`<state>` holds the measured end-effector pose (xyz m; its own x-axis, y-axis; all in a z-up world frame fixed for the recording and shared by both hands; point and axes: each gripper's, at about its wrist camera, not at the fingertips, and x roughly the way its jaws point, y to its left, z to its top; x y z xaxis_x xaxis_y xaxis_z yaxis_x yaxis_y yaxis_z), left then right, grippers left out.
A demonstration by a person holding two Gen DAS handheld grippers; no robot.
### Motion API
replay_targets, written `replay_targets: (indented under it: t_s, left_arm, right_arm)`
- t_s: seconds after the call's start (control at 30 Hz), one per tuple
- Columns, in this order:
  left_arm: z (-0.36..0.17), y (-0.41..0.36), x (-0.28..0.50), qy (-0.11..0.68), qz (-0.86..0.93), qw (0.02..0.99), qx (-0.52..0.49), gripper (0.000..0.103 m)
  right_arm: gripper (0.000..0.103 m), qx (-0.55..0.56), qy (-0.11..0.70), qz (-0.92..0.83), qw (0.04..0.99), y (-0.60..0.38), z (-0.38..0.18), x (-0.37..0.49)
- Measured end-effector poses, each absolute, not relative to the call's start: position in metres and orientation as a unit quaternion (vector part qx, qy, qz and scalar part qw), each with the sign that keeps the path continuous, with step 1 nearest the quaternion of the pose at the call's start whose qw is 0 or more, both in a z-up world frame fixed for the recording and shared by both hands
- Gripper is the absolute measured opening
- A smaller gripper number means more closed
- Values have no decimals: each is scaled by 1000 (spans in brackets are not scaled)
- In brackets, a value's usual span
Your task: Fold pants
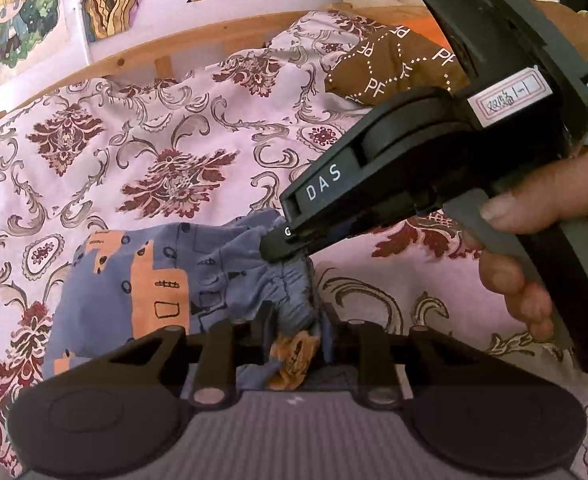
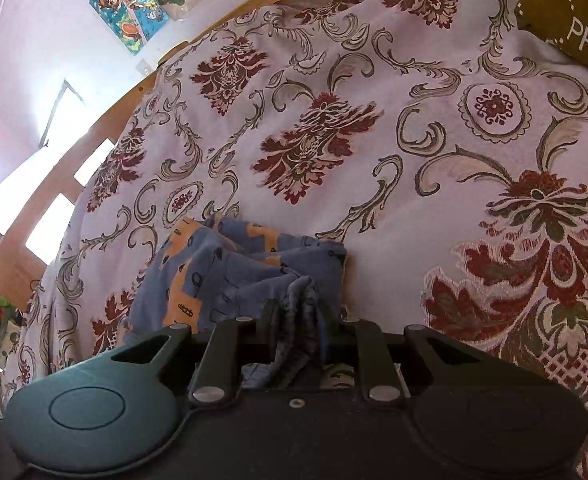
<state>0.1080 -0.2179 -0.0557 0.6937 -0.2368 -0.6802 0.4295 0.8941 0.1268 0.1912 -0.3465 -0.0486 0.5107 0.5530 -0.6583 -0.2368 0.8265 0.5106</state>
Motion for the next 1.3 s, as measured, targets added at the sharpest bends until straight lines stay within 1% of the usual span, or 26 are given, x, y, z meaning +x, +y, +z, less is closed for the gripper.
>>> replay_targets:
  t_s: [0.1, 0.17, 0.2, 0.23, 0.27, 0.3, 0.33, 0.37, 0.43, 0.5, 0.53, 0.6, 0.67, 0.7, 0.77, 0.83, 0.9, 0.97, 1.0, 1.03, 1.07, 1.1, 1.13, 1.2, 1.27, 1.3]
  left_arm:
    - [-55, -217, 107, 347, -189, 909, 133, 29]
    - [-54, -215, 106, 350, -196, 907, 127, 35]
    - [-53, -213, 105, 352, -205, 905, 121, 44]
    - [-51, -209, 104, 356, -219, 902, 110, 54]
    - [-47, -204, 101, 357, -236, 899, 97, 58]
    - [-43, -197, 97, 354, -256, 896, 85, 66]
    - [-39, -190, 92, 351, -273, 893, 76, 73]
    - [-34, -181, 87, 346, -288, 890, 69, 76]
    - [-22, -159, 77, 336, -295, 893, 60, 87]
    - [-13, -136, 74, 330, -279, 900, 52, 94]
    - [-9, -123, 74, 328, -262, 906, 47, 98]
    - [-7, -99, 79, 326, -209, 921, 27, 100]
    - [-14, -78, 91, 339, -157, 928, -2, 100]
    - [-19, -68, 100, 356, -138, 924, -18, 98]
    - [-34, -50, 111, 376, -120, 917, -55, 93]
    - [-48, -36, 118, 397, -100, 909, -78, 83]
    - [-61, -25, 122, 424, -79, 898, -85, 79]
    - [-65, -24, 116, 418, -85, 901, -74, 77]
    - [-65, -27, 114, 416, -84, 903, -62, 73]
    - [-65, -30, 111, 414, -85, 905, -53, 66]
    - [-65, -33, 106, 414, -86, 905, -51, 61]
    - [-67, -35, 102, 417, -88, 903, -50, 55]
    - [-68, -36, 101, 420, -90, 902, -45, 52]
    - [-63, -37, 95, 425, -98, 900, -27, 50]
    - [-52, -36, 87, 432, -100, 896, -14, 52]
    - [-44, -34, 83, 422, -99, 901, -11, 54]
  right_arm:
    - [23, 177, 438, 232, 851, -346, -48, 191]
    - [28, 173, 437, 231, 852, -347, -46, 190]
    - [35, 169, 435, 229, 854, -347, -44, 190]
    - [45, 166, 432, 230, 856, -348, -42, 188]
    - [52, 161, 427, 229, 860, -350, -39, 186]
    - [67, 156, 422, 226, 864, -351, -36, 183]
    - [78, 150, 415, 221, 870, -353, -32, 179]
    - [81, 144, 405, 215, 877, -354, -28, 174]
    - [96, 134, 385, 195, 892, -353, -20, 163]
    - [100, 121, 364, 169, 908, -349, -15, 152]
    - [101, 114, 356, 160, 914, -345, -13, 148]
    - [101, 87, 348, 140, 923, -330, -13, 139]
    - [101, 53, 349, 116, 928, -310, -17, 132]
    - [101, 40, 351, 108, 929, -303, -21, 129]
    - [101, 10, 356, 94, 930, -291, -31, 122]
    - [102, -29, 358, 78, 930, -285, -42, 113]
    - [102, -59, 360, 73, 928, -285, -54, 104]
    - [102, -58, 356, 74, 930, -289, -60, 98]
    - [102, -54, 355, 75, 930, -291, -61, 96]
    - [102, -51, 352, 77, 931, -293, -61, 94]
    - [102, -50, 349, 79, 932, -295, -59, 92]
    - [102, -52, 345, 84, 933, -296, -56, 90]
    - [102, -59, 336, 91, 935, -295, -51, 88]
    - [102, -82, 309, 93, 943, -294, -39, 83]
    - [102, -99, 280, 101, 950, -291, -24, 88]
    - [102, -103, 272, 110, 950, -289, -17, 95]
